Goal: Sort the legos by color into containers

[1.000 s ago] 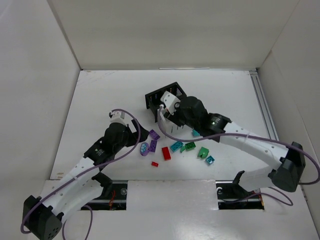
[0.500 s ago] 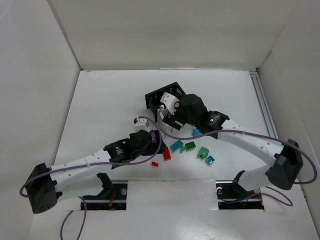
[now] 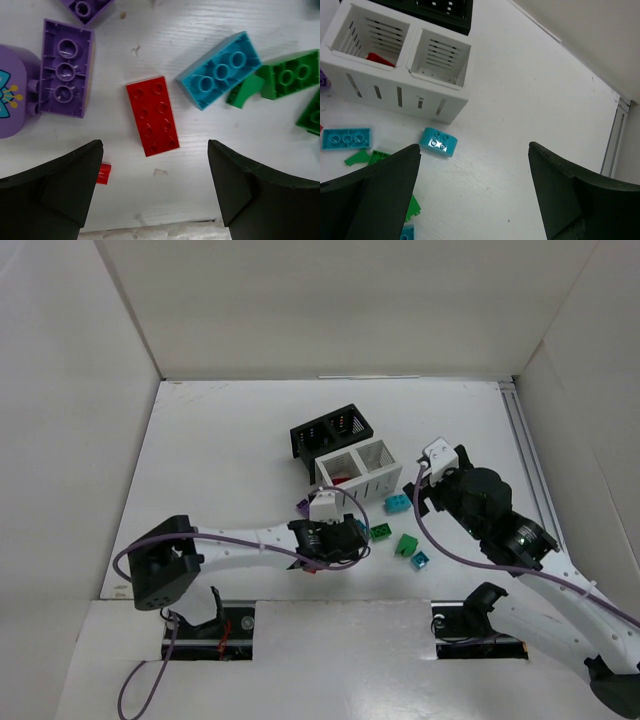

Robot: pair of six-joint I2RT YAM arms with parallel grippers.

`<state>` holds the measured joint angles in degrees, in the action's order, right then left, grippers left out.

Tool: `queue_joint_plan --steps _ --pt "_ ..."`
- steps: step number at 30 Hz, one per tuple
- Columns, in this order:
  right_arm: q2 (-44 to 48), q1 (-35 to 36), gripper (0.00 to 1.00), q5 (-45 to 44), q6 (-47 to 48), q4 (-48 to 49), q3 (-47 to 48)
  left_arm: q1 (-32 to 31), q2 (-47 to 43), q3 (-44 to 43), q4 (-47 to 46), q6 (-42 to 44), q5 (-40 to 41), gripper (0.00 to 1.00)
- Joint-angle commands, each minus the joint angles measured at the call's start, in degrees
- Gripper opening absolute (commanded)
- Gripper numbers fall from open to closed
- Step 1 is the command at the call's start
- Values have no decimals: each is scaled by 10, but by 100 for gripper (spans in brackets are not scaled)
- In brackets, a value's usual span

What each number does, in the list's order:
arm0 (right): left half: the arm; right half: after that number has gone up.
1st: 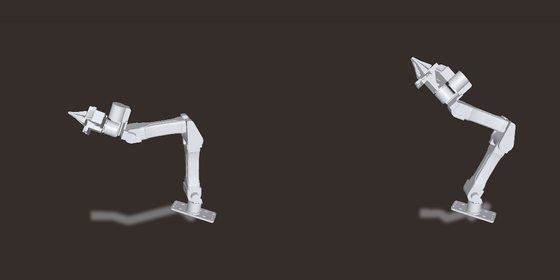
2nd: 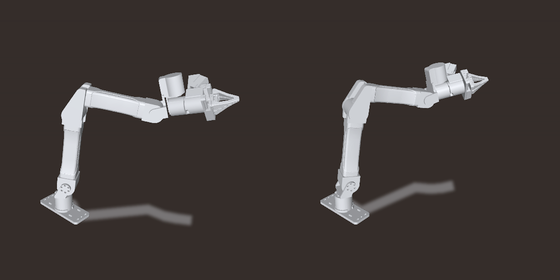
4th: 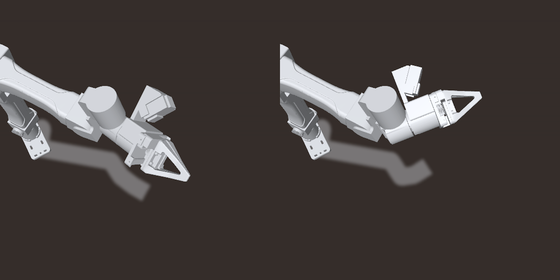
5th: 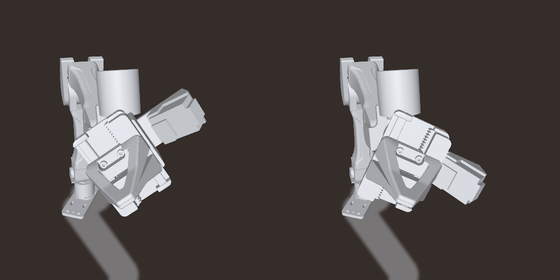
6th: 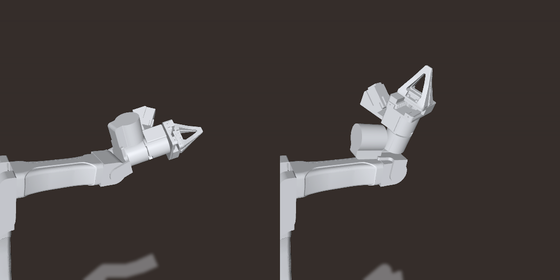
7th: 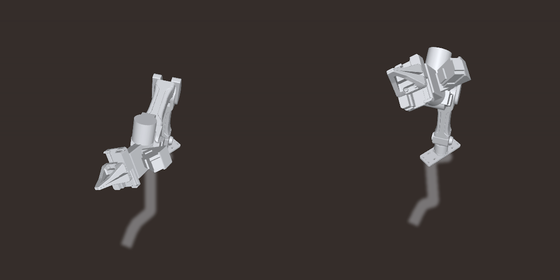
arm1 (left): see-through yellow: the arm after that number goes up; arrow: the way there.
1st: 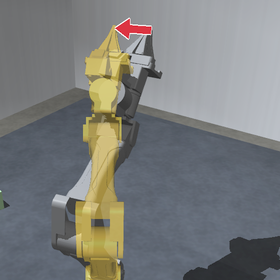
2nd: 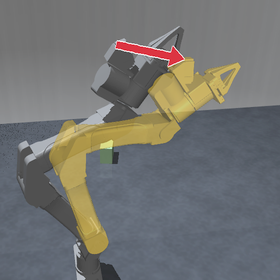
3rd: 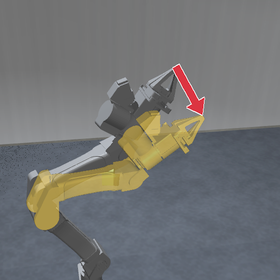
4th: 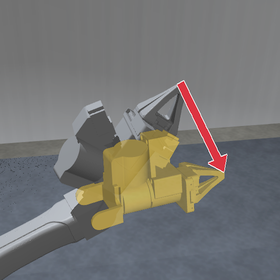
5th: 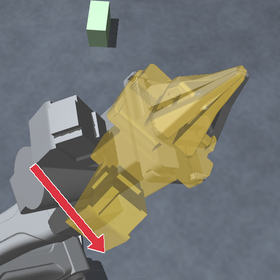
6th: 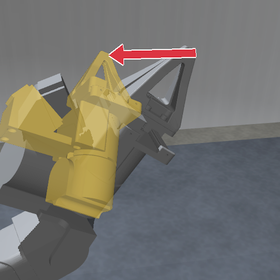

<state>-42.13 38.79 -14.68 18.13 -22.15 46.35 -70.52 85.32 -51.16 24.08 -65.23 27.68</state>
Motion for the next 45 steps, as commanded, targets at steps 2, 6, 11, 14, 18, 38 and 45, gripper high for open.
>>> queue_joint_plan --steps 2,6,11,14,18,38,45 --pt "19 -20 93 0 -18 -24 -7 -2 33 -21 48 -46 40 83" --pt "13 -26 93 5 -18 -29 -7 -2 53 -26 31 -51 40 80" --pt "6 -26 93 11 -18 -39 -13 9 83 -26 5 -44 46 74" --pt "6 -26 93 17 -18 -46 -13 23 88 -26 -13 -31 26 61" --pt "18 -26 93 17 -18 -46 -18 23 82 -21 -13 -31 26 41" --pt "60 -26 93 -7 -39 -87 -52 51 -43 -162 -64 207 150 15" --pt "60 -26 94 14 -44 -87 -57 144 12 -202 -135 293 93 25"
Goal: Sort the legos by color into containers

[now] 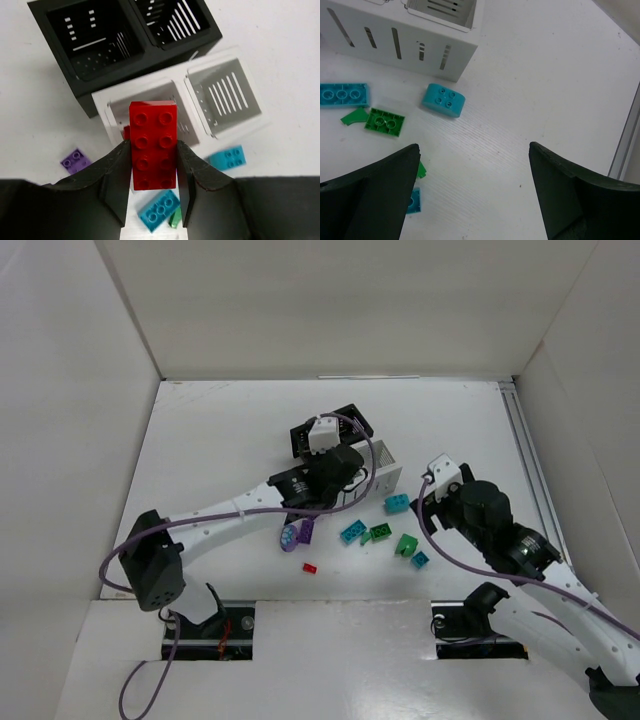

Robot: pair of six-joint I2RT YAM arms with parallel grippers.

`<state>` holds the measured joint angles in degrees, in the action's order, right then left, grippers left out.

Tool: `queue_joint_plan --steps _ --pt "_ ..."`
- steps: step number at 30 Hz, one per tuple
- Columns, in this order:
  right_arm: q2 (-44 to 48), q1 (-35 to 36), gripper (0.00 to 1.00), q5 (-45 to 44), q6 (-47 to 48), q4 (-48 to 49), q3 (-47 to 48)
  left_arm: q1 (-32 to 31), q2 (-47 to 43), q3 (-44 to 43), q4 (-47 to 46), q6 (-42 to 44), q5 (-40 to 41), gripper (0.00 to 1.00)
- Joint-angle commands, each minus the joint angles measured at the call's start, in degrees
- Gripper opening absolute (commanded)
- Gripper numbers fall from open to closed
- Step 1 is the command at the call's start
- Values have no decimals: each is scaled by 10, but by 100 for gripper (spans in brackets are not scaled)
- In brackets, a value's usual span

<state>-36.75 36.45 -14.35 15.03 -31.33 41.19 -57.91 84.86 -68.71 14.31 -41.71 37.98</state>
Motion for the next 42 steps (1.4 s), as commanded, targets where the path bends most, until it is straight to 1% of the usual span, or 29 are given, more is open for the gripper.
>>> queue_joint_plan --steps 1,2,3,5,7,9,10,11,12,13,14,15,16,17,18,19,20,21,22,23,25,26,30,35,39,42 --pt "6 -2 94 17 -6 5 -13 17 22 -33 -43 58 -10 32" --pt "6 -2 94 24 -6 5 -13 25 28 -33 -43 67 -10 38" --pt "6 -2 94 46 1 12 -19 25 34 -33 -52 73 -24 49" --pt "6 -2 94 64 7 18 -25 25 34 -38 -60 84 -29 52" --pt "6 -2 94 87 12 25 -33 25 34 -38 -53 84 -40 52" --pt "6 -2 94 102 28 32 -45 25 22 -26 -53 84 -49 57" --pt "1 -2 94 131 38 41 -45 25 7 -20 -53 84 -55 61" --pt "1 14 94 150 51 57 -45 25 -4 -14 -46 78 -55 75" --pt "-7 26 94 166 66 66 -45 25 -16 -1 -40 65 -55 82" --pt "-12 42 94 185 66 78 -51 25 -48 9 -28 58 -55 88" --pt "-19 62 93 185 72 89 -51 25 -67 22 -19 48 -55 96" --pt "-42 111 93 185 72 115 -51 25 -88 36 -10 36 -55 100" --pt "-57 140 93 174 72 133 -51 25 -110 68 0 6 -55 100" --pt "-75 168 93 162 72 152 -51 25 -156 86 25 -12 -48 100" --pt "-98 219 93 162 72 197 -56 25 -180 103 41 -34 -39 100" --pt "-152 241 93 156 72 216 -56 25 -201 135 62 -59 -34 100" --pt "-185 260 93 148 72 233 -45 25 -243 150 103 -110 -19 100" --pt "-219 280 93 139 79 247 -35 25 -262 164 121 -135 -19 100" --pt "-290 317 93 125 79 268 -8 31 -280 176 137 -154 -12 100" --pt "-326 336 92 113 86 276 8 31 -296 203 149 -168 -12 100" --pt "-392 371 92 98 94 311 38 31 -340 226 161 -189 -6 100" --pt "-451 376 92 98 94 321 67 31 -350 241 161 -195 -12 100" --pt "-549 376 89 114 84 356 119 31 -381 250 166 -202 -19 100" --pt "-596 376 87 95 65 368 134 31 -387 250 172 -202 -26 100" --pt "-619 376 81 84 54 368 139 31 -382 250 179 -202 -26 100" --pt "-632 376 79 84 48 368 139 31 -377 250 179 -202 -20 100"
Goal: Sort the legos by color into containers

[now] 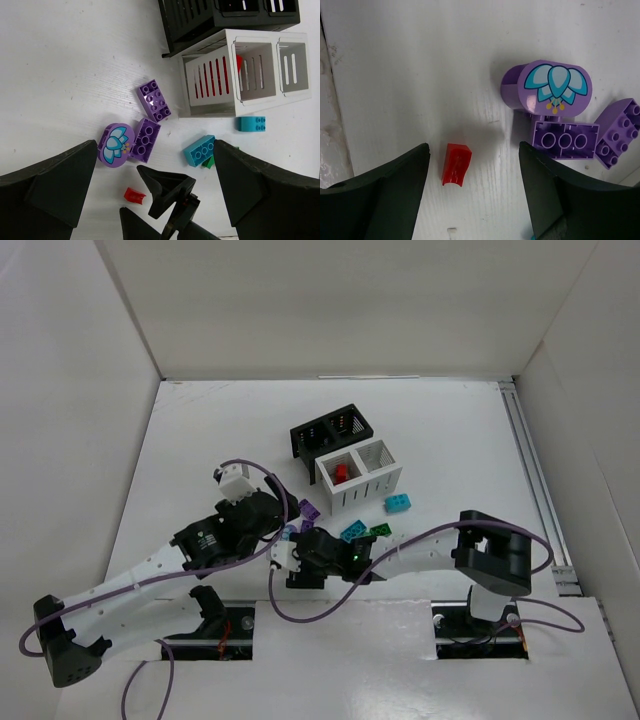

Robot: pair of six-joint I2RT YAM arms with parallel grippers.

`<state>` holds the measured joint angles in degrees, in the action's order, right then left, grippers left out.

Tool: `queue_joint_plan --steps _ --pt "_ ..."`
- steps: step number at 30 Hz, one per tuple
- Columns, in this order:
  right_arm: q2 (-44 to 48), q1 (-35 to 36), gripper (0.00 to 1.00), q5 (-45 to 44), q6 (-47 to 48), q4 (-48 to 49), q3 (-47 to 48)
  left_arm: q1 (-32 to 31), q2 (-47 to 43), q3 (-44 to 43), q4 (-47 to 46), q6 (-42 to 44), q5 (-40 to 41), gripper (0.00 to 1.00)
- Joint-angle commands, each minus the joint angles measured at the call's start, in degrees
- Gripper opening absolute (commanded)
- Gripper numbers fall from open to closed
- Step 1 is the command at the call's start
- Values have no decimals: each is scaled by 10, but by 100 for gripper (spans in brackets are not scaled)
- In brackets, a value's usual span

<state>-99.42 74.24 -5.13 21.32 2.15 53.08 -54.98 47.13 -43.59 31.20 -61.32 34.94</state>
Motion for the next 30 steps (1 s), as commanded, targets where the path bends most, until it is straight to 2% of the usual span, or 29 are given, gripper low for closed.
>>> queue_joint_plan --steps 1,3,4,7,8,11,15,19,23,27,30 --pt "-5 -1 76 -9 -15 33 15 1 1 -1 10 -6 10 100" --pt "-5 -1 73 -9 -15 33 10 1 1 -1 10 -6 10 100" --pt "-5 -1 64 -9 -21 33 10 1 1 -1 10 -6 10 100" --pt "-5 -1 51 -14 -21 33 -3 1 1 -1 15 -6 15 100" --pt "0 -1 42 -14 -21 33 -8 1 1 -1 15 -6 15 100" --pt "0 -1 29 -19 -21 33 -8 1 1 -7 27 -12 21 100" --pt "37 -1 20 -26 -16 19 -8 1 1 -12 33 -12 26 100" --pt "148 -8 19 -65 -5 -21 -8 1 -5 -18 33 -5 26 100" --pt "238 -72 19 -74 25 -54 -8 1 -5 -7 4 23 14 100" --pt "273 -145 21 -67 64 -62 18 1 1 -1 -32 50 -22 100" --pt "251 -204 21 -29 84 -67 53 1 7 4 -39 55 -28 100"
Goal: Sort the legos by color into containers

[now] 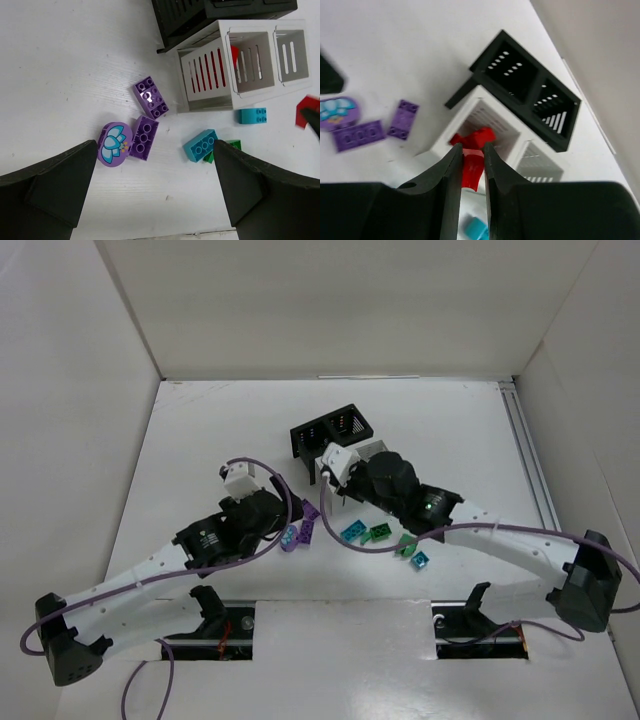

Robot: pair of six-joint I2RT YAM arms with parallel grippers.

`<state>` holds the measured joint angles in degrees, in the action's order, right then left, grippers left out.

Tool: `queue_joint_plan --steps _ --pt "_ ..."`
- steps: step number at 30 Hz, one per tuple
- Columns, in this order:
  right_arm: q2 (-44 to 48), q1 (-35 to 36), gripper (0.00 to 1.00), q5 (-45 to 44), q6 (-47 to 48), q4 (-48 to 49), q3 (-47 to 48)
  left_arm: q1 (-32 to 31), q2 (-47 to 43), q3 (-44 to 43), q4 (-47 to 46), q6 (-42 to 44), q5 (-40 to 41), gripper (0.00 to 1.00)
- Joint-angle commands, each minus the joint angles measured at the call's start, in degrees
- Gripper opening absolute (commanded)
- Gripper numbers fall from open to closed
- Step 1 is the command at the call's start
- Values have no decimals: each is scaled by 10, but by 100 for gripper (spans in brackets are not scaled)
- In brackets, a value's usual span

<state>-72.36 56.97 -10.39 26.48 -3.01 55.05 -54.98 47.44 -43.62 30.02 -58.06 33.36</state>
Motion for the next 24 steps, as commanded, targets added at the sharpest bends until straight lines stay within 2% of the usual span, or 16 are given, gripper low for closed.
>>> queue_joint_plan --steps 1,2,5,6,8,9,10,11,12,13,14,19,20,24 --pt "-31 -47 21 46 32 -16 44 1 14 5 -32 23 -12 100" --pt "-44 -75 21 61 32 -16 52 1 14 5 -32 23 -12 100" --pt "-89 -92 25 97 32 -16 88 1 41 -1 -38 33 -18 100" --pt "-97 -99 33 97 37 -16 99 1 48 -1 -38 38 -27 100" --pt "-105 -99 39 104 43 -16 99 1 68 -6 -49 55 -37 100" --pt "-105 -99 46 104 43 -16 99 -5 75 -13 -49 55 -45 100" --pt "-105 -99 46 104 43 -16 99 -12 83 -19 -49 62 -45 100" --pt "-105 -99 50 98 43 -16 99 -18 98 -19 -49 67 -45 100" --pt "-98 -99 56 98 43 -21 99 -26 106 -27 -49 67 -45 100" --pt "-98 -99 71 98 43 -21 94 -41 113 -32 -55 78 -45 100" --pt "-83 -99 74 90 36 -26 89 -49 121 -39 -55 86 -45 100" --pt "-3 -116 77 21 -10 -60 50 -112 178 -51 -129 170 -64 100" --pt "15 -134 78 12 -35 -85 27 -129 186 -51 -150 211 -72 100" --pt "151 -202 79 27 -54 -128 -50 -134 224 -18 -247 297 -152 92"
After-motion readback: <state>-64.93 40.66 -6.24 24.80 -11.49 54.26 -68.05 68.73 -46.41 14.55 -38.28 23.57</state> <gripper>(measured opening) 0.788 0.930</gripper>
